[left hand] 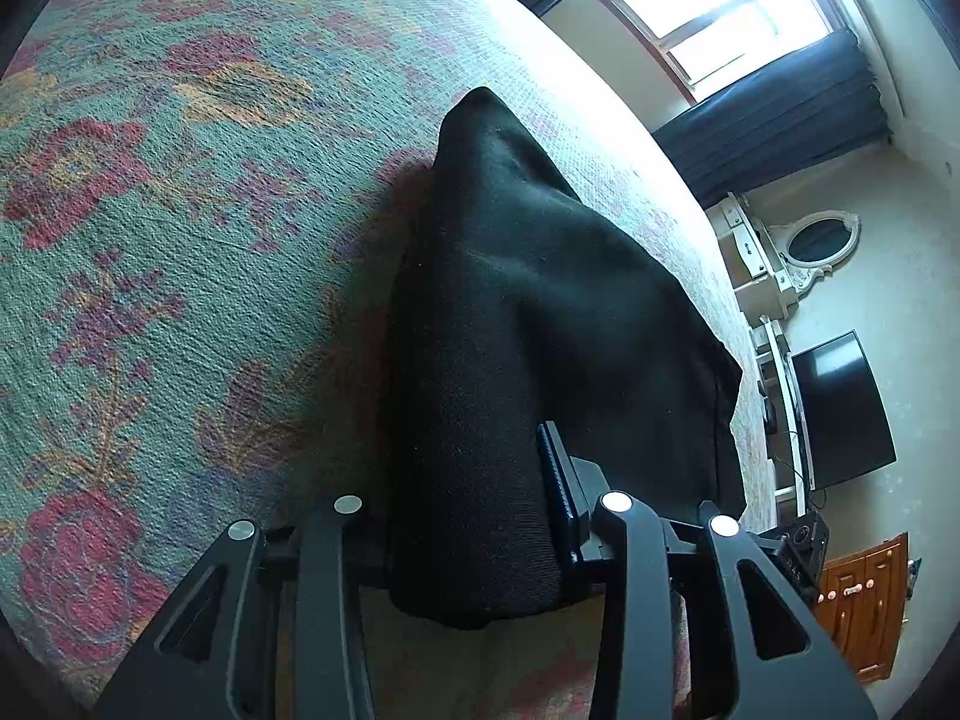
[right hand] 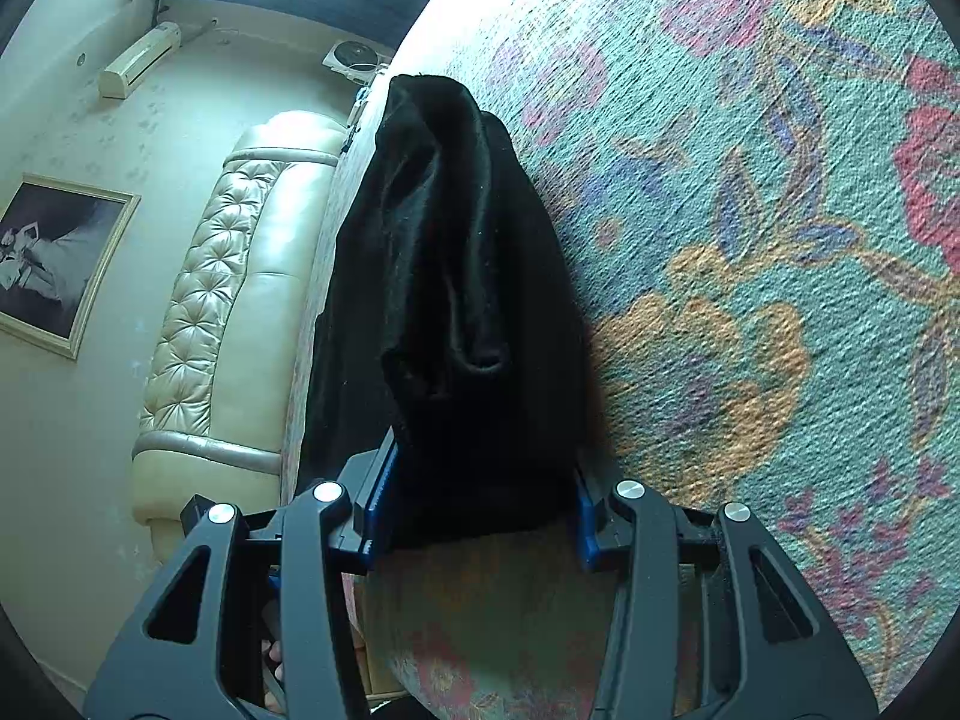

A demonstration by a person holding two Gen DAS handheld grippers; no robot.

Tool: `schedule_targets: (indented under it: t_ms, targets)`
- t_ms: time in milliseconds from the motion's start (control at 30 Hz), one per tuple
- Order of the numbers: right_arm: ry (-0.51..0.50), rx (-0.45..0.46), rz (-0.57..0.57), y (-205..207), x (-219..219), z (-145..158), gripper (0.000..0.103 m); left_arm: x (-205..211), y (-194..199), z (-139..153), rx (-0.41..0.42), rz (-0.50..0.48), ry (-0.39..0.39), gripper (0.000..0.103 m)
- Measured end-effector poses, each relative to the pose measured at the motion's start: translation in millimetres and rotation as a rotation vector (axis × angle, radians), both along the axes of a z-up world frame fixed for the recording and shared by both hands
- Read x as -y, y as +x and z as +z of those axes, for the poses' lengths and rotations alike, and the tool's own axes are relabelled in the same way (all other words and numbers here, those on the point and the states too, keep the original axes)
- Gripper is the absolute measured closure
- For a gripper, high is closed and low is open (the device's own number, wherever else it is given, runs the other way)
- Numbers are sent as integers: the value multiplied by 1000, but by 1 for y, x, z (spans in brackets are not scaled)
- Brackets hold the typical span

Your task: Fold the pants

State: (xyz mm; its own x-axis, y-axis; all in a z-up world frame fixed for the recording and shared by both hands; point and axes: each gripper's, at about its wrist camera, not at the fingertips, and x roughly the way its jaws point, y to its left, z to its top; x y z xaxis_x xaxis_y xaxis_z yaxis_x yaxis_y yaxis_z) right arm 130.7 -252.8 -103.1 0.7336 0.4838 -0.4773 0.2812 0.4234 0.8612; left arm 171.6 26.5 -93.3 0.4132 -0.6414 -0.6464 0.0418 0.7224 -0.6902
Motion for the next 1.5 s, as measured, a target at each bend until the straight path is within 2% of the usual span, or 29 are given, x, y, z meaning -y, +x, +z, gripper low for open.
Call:
schedule_targets:
  t_ms: [600, 900, 1033, 1133, 1233, 1367, 1400, 1433, 1500]
  targets:
    - [23, 9, 2, -34, -4, -3, 58, 0, 0, 0, -8, 3, 22, 65]
    - [30, 10, 12, -46, 1, -6, 61, -3, -1, -2, -2, -1, 32, 65]
    - [73, 31, 3, -44, 8, -6, 52, -8, 3, -7, -7, 7, 6, 64]
    - [86, 43, -54, -49, 14, -6, 43, -12, 7, -11, -12, 7, -13, 62]
    - [95, 45, -83, -42, 18, -8, 38, -14, 10, -15, -21, 15, -25, 59]
    - [102, 44, -36, -16, 17, -8, 33, -17, 15, -21, -19, 6, -39, 54]
    - [78, 29, -11, -9, 15, -6, 35, -17, 15, -21, -19, 0, -43, 56]
    - [52, 14, -1, -6, 13, -5, 51, -17, 15, -19, -19, -4, -47, 56]
    - [62, 18, -10, -8, 14, -4, 59, -17, 14, -15, -22, -4, -44, 60]
